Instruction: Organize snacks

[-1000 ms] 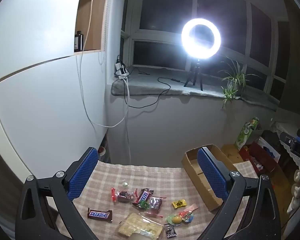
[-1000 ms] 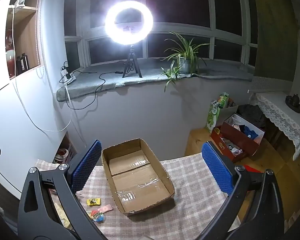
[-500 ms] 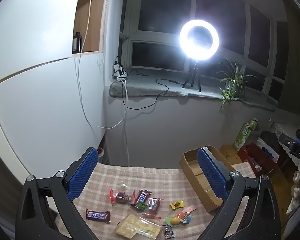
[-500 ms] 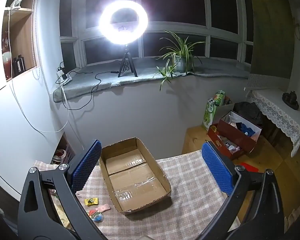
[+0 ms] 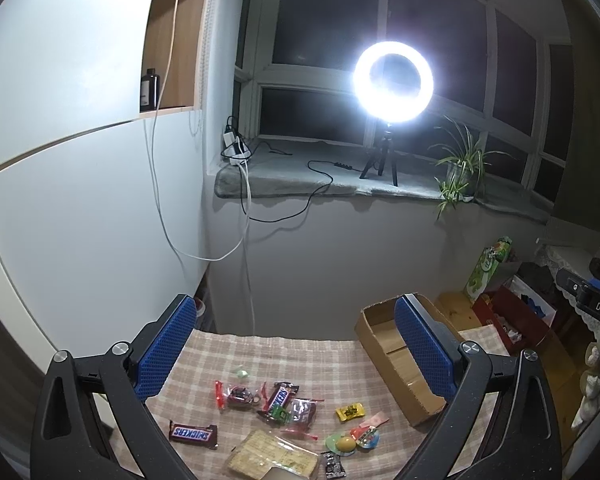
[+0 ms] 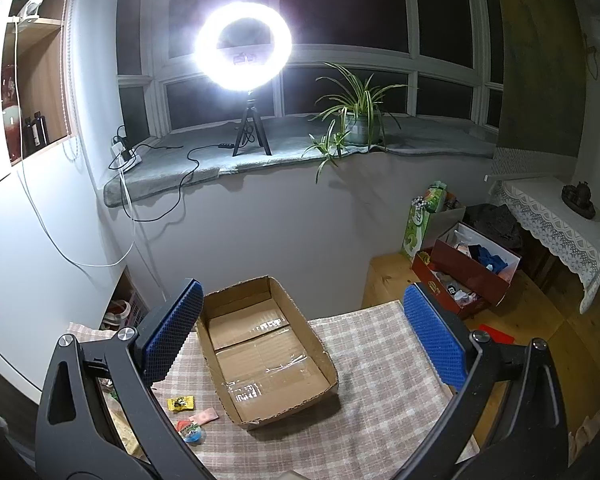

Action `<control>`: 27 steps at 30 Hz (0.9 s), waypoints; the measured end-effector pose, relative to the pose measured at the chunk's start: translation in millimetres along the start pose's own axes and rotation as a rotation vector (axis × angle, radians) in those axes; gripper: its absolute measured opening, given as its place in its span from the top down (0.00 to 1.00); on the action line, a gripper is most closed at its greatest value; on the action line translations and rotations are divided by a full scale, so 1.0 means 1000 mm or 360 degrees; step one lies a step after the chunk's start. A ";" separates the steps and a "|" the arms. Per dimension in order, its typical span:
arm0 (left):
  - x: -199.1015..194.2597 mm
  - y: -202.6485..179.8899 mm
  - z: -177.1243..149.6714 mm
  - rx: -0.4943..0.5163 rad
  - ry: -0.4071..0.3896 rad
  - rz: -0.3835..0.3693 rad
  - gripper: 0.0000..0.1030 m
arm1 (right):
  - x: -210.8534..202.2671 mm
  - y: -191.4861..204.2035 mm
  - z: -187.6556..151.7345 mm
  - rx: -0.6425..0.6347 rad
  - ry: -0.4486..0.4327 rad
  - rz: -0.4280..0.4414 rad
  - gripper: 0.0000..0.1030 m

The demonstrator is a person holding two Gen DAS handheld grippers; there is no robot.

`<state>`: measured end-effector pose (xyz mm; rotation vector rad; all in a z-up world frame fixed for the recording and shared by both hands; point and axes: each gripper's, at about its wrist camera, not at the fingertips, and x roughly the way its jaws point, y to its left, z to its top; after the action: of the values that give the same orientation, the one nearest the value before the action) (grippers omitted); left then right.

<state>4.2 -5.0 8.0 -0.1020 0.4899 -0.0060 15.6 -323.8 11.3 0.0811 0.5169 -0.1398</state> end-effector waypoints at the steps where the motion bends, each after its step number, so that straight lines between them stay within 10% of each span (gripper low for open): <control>1: 0.000 0.000 0.000 0.0000 0.0000 0.0000 0.03 | 0.000 0.000 0.000 0.0001 0.0000 0.0000 0.01; 27: -0.003 -0.001 -0.001 -0.0001 -0.0008 -0.0009 0.03 | 0.000 0.000 -0.002 -0.0011 -0.0019 -0.0019 0.01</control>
<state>1.1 -6.4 8.5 -0.1042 0.4844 -0.0110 14.6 -323.2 10.2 0.0706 0.5059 -0.1504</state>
